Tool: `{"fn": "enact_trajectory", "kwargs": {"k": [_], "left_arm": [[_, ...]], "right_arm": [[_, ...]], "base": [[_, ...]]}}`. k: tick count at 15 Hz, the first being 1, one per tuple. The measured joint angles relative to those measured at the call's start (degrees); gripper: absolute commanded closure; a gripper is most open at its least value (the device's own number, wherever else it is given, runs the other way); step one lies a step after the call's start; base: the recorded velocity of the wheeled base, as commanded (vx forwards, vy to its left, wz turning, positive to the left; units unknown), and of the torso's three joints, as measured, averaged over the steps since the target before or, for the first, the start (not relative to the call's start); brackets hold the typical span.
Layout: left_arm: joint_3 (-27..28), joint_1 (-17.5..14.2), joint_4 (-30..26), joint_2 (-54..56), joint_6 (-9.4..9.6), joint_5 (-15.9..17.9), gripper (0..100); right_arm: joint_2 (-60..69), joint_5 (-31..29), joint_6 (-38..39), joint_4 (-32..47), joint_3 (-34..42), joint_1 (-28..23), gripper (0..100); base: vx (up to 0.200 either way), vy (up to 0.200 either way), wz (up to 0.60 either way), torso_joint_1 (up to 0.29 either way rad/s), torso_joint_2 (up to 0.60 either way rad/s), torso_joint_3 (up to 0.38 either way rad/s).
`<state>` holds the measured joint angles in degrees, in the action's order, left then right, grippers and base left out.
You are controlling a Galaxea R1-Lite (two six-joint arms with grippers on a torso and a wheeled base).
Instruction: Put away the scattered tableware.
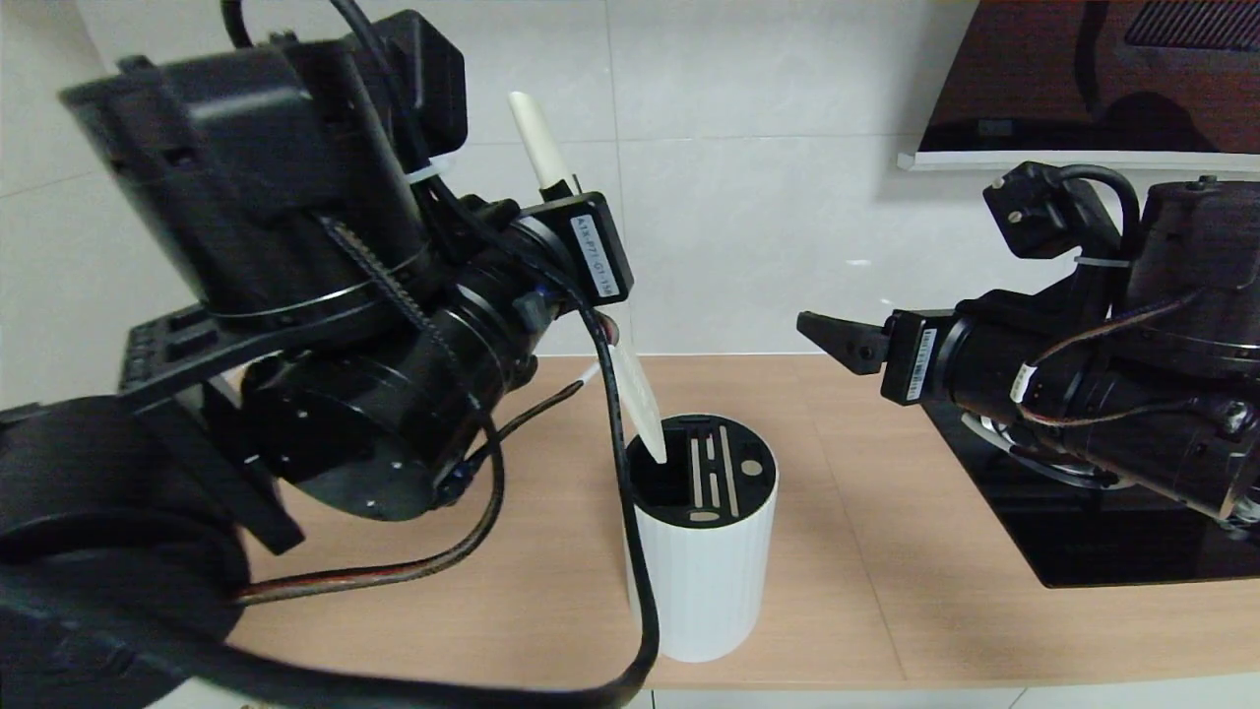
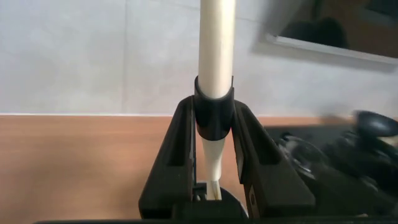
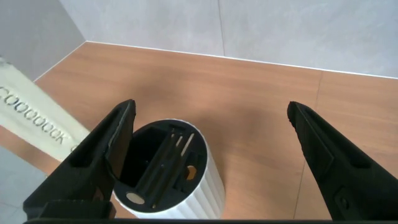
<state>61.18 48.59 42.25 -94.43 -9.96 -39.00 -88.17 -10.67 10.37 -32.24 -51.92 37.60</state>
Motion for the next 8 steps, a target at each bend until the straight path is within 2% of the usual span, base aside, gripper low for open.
{"fn": "enact_trajectory", "kwargs": {"k": [2,4,8], "left_arm": [[-0.7,0.8,3.5,-2.1,2.16,-0.9,100],[-2.2,2.0,7.9,-3.4,5.23,-1.3,100],[-4.7,2.4,15.6,-6.7,9.75,-2.0,100]], "right_arm": [[-0.1,0.0,0.0,0.0,0.1,0.0,0],[-0.2,0.0,0.0,0.0,0.1,0.0,0],[-0.3,0.0,0.0,0.0,0.3,0.0,0]], "base": [[0.000,0.000,0.00,0.000,0.00,0.000],[0.000,0.000,0.00,0.000,0.00,0.000],[0.000,0.000,0.00,0.000,0.00,0.000]]}}
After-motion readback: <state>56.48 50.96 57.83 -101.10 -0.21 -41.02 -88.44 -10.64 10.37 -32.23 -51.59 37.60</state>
